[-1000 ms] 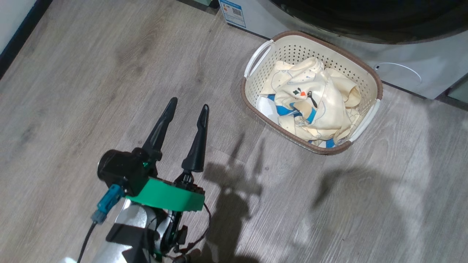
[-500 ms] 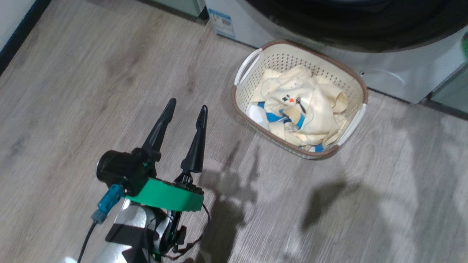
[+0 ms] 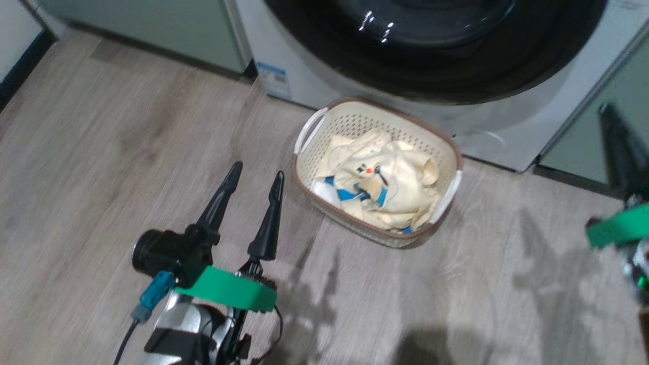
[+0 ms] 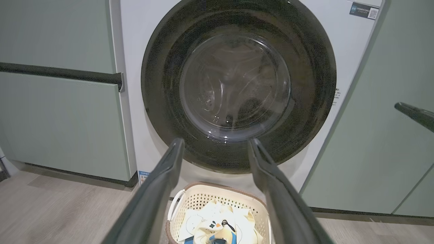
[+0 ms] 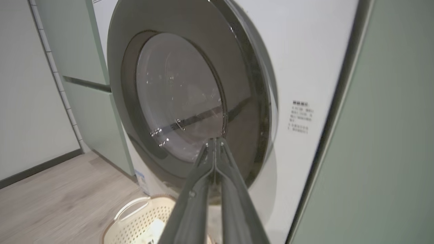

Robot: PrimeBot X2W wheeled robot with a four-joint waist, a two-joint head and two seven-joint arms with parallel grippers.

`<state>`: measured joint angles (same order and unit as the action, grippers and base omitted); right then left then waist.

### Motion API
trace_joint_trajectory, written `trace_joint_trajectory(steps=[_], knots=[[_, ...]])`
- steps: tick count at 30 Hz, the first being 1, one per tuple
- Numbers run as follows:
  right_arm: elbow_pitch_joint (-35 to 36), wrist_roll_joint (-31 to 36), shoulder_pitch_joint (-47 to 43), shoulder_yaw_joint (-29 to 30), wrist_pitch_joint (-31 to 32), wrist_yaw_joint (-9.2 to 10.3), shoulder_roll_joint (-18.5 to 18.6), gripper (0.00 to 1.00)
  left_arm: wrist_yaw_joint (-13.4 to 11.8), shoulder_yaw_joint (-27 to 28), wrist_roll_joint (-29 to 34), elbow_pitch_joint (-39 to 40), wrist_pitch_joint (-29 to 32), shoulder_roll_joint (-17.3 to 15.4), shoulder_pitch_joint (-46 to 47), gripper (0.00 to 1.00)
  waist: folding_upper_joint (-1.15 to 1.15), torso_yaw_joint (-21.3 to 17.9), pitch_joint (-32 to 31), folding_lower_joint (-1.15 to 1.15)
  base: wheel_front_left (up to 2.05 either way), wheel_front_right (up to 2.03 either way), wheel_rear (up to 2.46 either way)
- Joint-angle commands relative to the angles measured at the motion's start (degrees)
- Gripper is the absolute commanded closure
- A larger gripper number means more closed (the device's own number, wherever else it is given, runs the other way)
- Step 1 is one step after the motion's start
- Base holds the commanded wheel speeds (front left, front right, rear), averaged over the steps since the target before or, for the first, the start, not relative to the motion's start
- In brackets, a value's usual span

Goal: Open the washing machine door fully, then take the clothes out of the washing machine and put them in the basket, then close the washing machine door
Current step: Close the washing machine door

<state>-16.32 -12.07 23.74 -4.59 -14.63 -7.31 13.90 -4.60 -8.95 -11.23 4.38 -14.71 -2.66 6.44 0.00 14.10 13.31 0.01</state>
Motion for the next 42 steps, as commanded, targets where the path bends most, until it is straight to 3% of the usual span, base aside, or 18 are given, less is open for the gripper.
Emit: trace_joint_trajectory(steps=[1,2,3,4,5,12,21,27,42], knots=[[2.3,0.4,0.0,-0.3,-0.4,-0.18,-0.2,1.00,0.3,2.4,0.3,1.4,-0.3,-0.8,0.3,0.00,0.00,-1.2,-1.3,-0.01,0.00,0.00,0.00],[2.9,0.5,-1.6,0.1,-0.4,-0.18,-0.8,0.84,0.4,2.4,0.3,1.2,-0.3,-0.9,0.1,0.00,0.00,-1.6,-1.8,-0.01,0.00,0.00,0.00],[3.4,0.6,-3.1,0.4,-0.3,-0.18,-1.4,0.54,0.4,2.5,0.3,0.9,-0.3,-1.0,-0.2,0.00,0.00,-2.1,-2.3,-0.01,0.00,0.00,0.00],[3.7,0.7,-4.6,0.7,-0.3,-0.18,-2.1,0.13,0.5,2.5,0.3,0.6,-0.3,-1.1,-0.5,0.00,0.00,-2.5,-2.8,-0.01,0.00,0.00,0.00],[4.3,0.8,-6.0,0.9,-0.3,-0.18,-2.7,0.00,0.4,2.7,0.2,0.4,-0.3,-1.2,-0.8,0.00,0.00,-3.0,-3.3,-0.01,0.00,0.00,0.00],[8.2,2.0,-13.7,2.7,-0.3,-0.18,-7.1,0.00,0.2,3.4,-0.4,-0.1,0.5,-2.3,-3.0,0.00,0.00,-7.1,-6.5,-0.01,0.00,0.00,0.00],[13.7,3.5,-23.2,5.5,0.7,-0.18,-9.9,0.00,-0.4,4.5,-1.3,-0.2,2.4,-3.7,-5.8,0.00,0.00,-12.0,-10.5,-0.01,0.00,0.00,0.00],[17.4,4.1,-29.1,5.3,2.1,-0.18,-10.7,0.00,-1.2,5.2,-1.7,0.6,3.4,-4.2,-8.3,0.00,0.00,-14.7,-12.4,-0.01,0.00,0.00,0.00],[21.1,1.6,-34.8,5.0,2.5,-0.18,-11.0,0.00,-3.0,5.6,-1.9,3.0,5.5,-5.0,-11.6,0.00,0.00,-16.6,-14.4,-0.01,0.00,0.00,0.00]])
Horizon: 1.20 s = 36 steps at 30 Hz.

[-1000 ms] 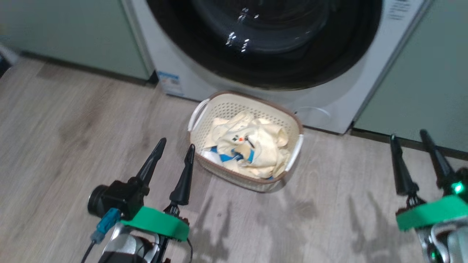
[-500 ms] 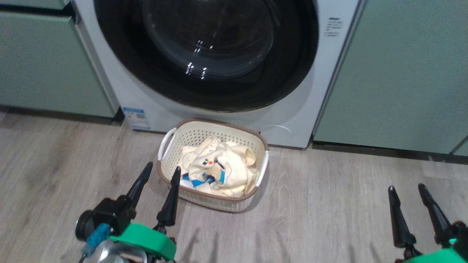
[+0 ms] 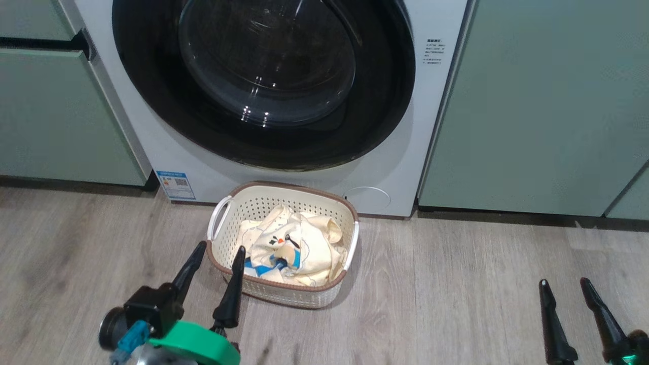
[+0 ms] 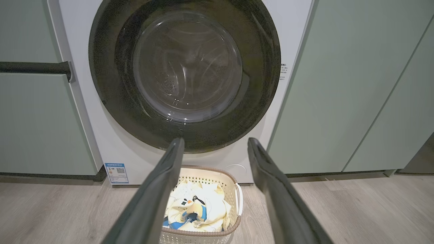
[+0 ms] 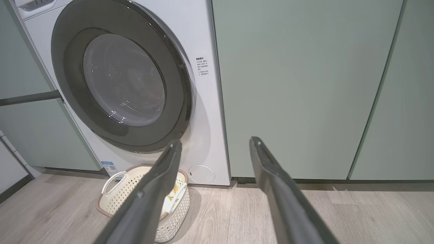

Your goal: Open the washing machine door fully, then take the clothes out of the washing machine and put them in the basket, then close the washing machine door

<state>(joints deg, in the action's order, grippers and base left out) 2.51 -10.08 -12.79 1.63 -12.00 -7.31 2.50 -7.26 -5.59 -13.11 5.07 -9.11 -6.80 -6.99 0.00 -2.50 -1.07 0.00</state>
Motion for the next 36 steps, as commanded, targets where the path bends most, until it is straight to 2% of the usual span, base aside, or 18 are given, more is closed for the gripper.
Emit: trace_joint_trajectory(steps=[1,27,28,36], knots=[[2.2,-0.3,1.8,-1.3,-0.1,-0.18,0.4,0.00,-0.5,2.3,-0.1,2.4,-0.1,-0.9,1.7,0.00,0.00,0.0,0.0,0.00,0.00,0.00,0.00],[1.6,-0.2,3.1,-2.7,0.7,-0.18,0.4,0.00,-1.5,1.5,-0.5,2.0,-0.2,-1.3,1.5,0.00,0.00,-0.4,-0.4,0.00,0.00,0.00,0.00],[-0.1,0.0,0.2,-1.5,0.9,0.00,-0.1,1.00,-1.1,-0.3,-0.2,0.1,0.0,-0.5,-0.1,1.00,0.00,-0.4,-0.4,0.00,0.00,0.00,0.00],[-3.7,-2.3,-0.1,-2.0,1.2,0.00,0.0,1.00,-0.8,-0.4,-2.3,-3.4,0.3,0.4,-0.8,1.00,0.00,-0.3,-0.4,0.00,0.00,0.00,0.00]])
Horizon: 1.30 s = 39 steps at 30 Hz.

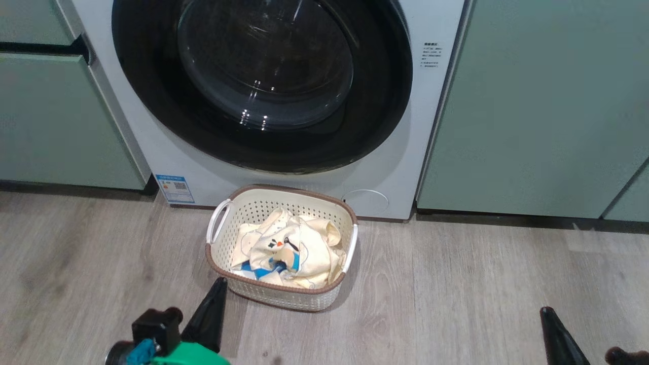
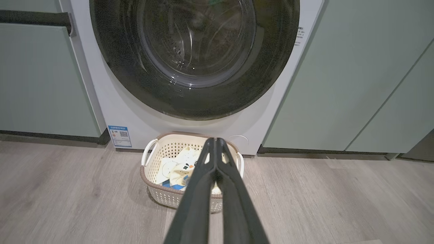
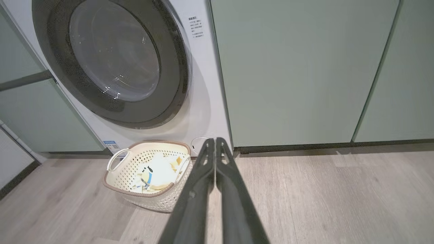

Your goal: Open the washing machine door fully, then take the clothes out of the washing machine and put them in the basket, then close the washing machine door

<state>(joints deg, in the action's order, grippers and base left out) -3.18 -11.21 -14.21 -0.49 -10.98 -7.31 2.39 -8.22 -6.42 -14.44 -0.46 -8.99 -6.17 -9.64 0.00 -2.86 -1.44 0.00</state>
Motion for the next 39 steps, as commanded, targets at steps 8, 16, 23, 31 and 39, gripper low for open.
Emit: trace_joint_trajectory(steps=[8,16,23,31,39], knots=[[1.0,-6.9,2.7,0.0,0.9,-0.02,0.6,1.00,1.3,1.0,-6.3,1.0,1.0,-0.3,2.8,1.00,0.00,0.2,0.1,0.00,0.00,0.00,0.00],[0.1,-12.5,4.0,0.1,1.7,-0.03,0.9,1.00,2.3,1.5,-11.6,-0.3,1.8,-0.2,3.8,1.00,0.00,0.4,0.2,0.00,0.00,0.00,0.00],[-0.6,-17.3,5.0,0.1,2.5,-0.04,1.2,1.00,3.3,2.0,-16.1,-1.3,2.5,-0.2,4.7,1.00,0.00,0.6,0.3,0.00,0.00,0.00,0.00],[-1.4,-22.8,6.2,0.3,3.3,-0.05,1.4,1.00,4.3,2.7,-21.3,-2.4,3.3,-0.1,5.6,1.00,0.00,0.7,0.4,0.00,0.00,0.00,0.00],[-2.1,-27.6,7.3,0.5,4.2,-0.06,1.6,1.00,5.2,3.2,-25.9,-3.2,4.1,0.0,6.4,1.00,0.00,0.9,0.5,0.00,0.00,0.00,0.00]])
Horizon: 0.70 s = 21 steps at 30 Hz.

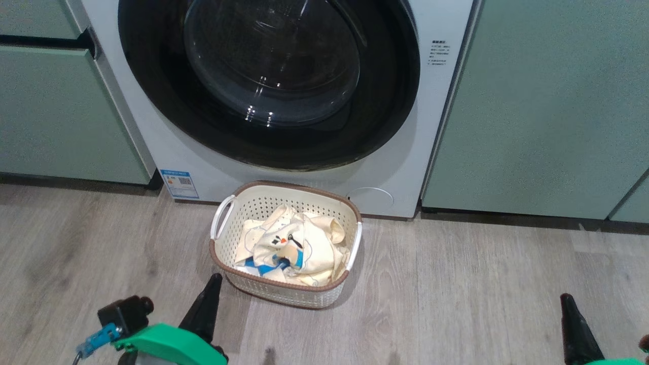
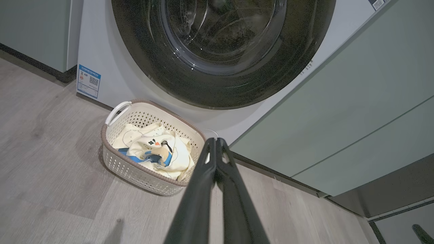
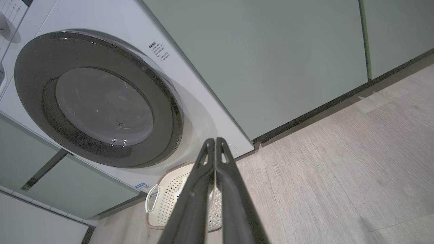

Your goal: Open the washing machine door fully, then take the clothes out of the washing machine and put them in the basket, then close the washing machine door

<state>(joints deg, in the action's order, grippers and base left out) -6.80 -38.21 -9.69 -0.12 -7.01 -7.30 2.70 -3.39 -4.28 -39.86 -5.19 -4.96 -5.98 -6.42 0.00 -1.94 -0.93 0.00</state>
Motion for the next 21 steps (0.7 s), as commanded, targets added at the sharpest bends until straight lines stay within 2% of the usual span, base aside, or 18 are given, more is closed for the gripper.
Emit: trace_joint_trajectory(steps=[1,21], knots=[[1.4,-1.3,2.9,0.1,0.3,-0.07,1.3,1.00,0.5,1.2,-1.1,1.4,0.2,-0.1,3.3,1.00,0.00,0.0,0.0,0.00,0.00,0.00,0.00],[-0.7,-15.4,6.1,0.9,2.9,-0.10,1.6,1.00,3.1,3.1,-14.5,-1.1,2.6,0.3,5.6,1.00,0.00,0.5,0.3,0.00,0.00,0.00,0.00]])
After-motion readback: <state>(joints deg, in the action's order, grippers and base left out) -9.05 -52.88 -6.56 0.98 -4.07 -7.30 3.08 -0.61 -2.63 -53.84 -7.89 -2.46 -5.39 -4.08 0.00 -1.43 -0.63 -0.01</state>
